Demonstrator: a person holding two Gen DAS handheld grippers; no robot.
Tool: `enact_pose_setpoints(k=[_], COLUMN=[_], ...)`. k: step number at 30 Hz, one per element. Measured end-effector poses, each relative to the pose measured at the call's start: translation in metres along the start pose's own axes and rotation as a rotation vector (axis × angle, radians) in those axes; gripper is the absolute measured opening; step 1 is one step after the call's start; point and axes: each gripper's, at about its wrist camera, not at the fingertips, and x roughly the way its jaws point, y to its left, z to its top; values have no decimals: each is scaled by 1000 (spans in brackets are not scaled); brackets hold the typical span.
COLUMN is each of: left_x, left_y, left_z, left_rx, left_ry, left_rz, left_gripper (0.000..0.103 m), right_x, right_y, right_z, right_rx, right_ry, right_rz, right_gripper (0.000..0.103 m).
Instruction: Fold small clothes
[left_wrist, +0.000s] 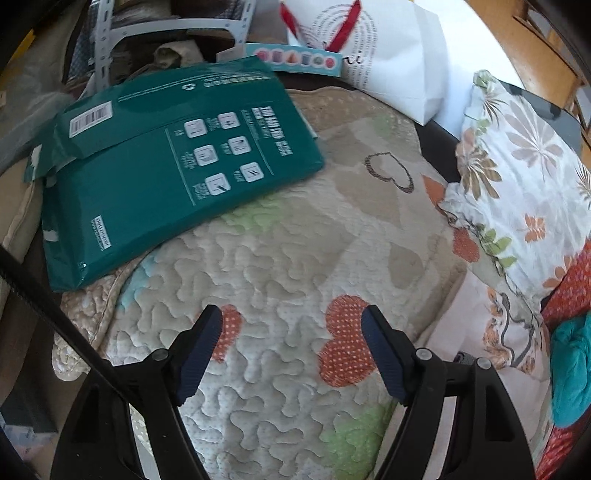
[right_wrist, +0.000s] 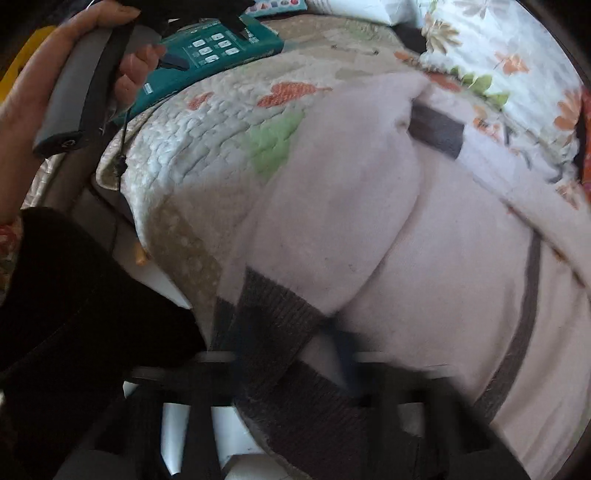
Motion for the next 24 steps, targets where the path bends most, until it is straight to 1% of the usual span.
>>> enact_pose_setpoints(k=[1, 2, 5, 6, 8, 9, 11, 13, 14, 16, 18, 19, 20, 22, 23, 24], left_x=[0, 0, -1, -2, -2, -1, 0, 0, -1, -1, 0, 1, 2, 5, 6, 8], left_y=[-2, -1, 3, 6, 8, 8, 4, -4, -9, -21, -33, -37, -41, -50, -54, -59], left_z=[-1, -1, 0, 0, -1, -1, -3, -6, -8, -11, -15, -16, -18, -21, -22, -24], left_rx=[6, 9, -1, -11, -23, -23, -18, 0, 15, 47, 74, 82, 90, 104, 109, 118], left_ry=[-1, -3, -14, -18, -15, -10, 1, 3, 2, 1, 6, 9, 12, 21, 26, 32], left_rz=[8, 15, 32, 32, 24, 18, 3, -8, -12, -20, -28, -31, -32, -33, -36, -41], left_gripper=[77, 77, 77, 77, 77, 77, 77, 77, 77, 77, 77, 77, 77, 77, 77, 77], right_x=[-7, -14, -53, -71, -111, -124, -157, -181, -191, -196, -185, -170, -153, -131, -126, -126], right_y=[-2, -5, -16, -26, -58, -72, -114, -158, -186, -225, -267, -290, -309, -330, -331, -328], right_z=[4, 7, 26, 33, 45, 51, 54, 52, 46, 38, 28, 23, 18, 9, 7, 5], right_rx=[18, 32, 36, 49, 100, 130, 214, 305, 364, 452, 547, 582, 607, 631, 625, 618], right_ry=[-13, -35, -121, -159, -237, -265, -321, -356, -365, -351, -310, -255, -184, -75, -66, -83], right_rz=[44, 69, 72, 73, 61, 50, 23, -41, -92, -145, -214, -248, -310, -448, -474, -461], right_gripper=[7, 7, 6, 6, 6, 6, 6, 6, 7, 7, 7, 10, 10, 15, 15, 15])
